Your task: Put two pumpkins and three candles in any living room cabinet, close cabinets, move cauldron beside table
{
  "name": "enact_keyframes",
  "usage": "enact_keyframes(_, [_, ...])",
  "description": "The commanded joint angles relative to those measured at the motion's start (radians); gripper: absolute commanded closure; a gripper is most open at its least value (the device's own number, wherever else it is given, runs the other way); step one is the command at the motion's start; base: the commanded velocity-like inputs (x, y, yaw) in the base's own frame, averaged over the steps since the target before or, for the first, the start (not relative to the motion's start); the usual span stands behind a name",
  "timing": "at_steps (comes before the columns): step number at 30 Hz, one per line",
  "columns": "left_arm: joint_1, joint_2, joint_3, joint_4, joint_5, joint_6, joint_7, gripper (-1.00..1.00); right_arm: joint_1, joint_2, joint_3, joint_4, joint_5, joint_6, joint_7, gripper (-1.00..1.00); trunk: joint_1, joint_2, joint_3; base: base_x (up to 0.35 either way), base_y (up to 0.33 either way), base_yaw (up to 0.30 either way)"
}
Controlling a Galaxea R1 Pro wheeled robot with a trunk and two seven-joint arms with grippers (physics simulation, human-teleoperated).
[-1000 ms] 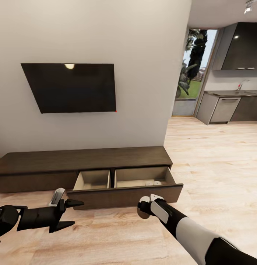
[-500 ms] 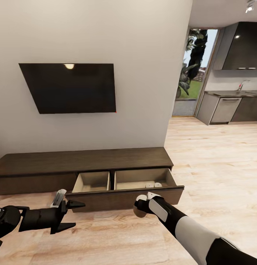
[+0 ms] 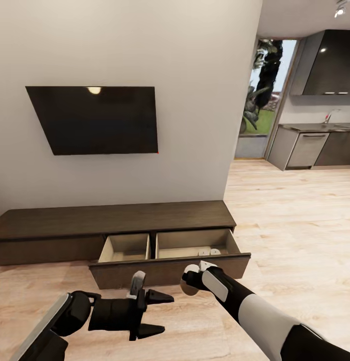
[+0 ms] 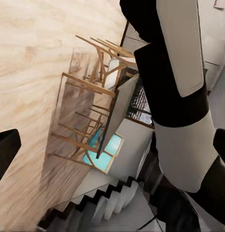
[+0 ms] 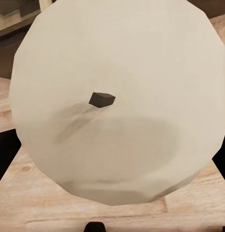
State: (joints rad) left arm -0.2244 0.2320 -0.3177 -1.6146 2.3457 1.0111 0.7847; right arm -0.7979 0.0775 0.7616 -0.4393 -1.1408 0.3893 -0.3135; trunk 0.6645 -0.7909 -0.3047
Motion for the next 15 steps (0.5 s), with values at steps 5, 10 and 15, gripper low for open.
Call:
enact_keyframes(5, [0.000,0.036,-0.028,-0.001,0.010,0.000,-0.126,-1.00,-0.001,-0.001,0.007,-0.001,-0.008,-0.002,-0.007,1.00,0.000,-0.001,-0.001,0.000,0.000,0.000])
enact_keyframes(10, [0.002,0.139,-0.036,-0.001,0.010,0.000,-0.236,-1.00,-0.001,-0.001,0.007,-0.002,-0.008,-0.003,-0.006,1.00,0.000,-0.001,-0.001,0.000,0.000,0.000])
enact_keyframes(15, [0.002,0.208,-0.036,-0.001,0.010,0.000,-0.336,-1.00,-0.001,0.001,0.007,-0.002,-0.010,-0.002,-0.006,1.00,0.000,-0.001,-0.001,0.000,0.000,0.000])
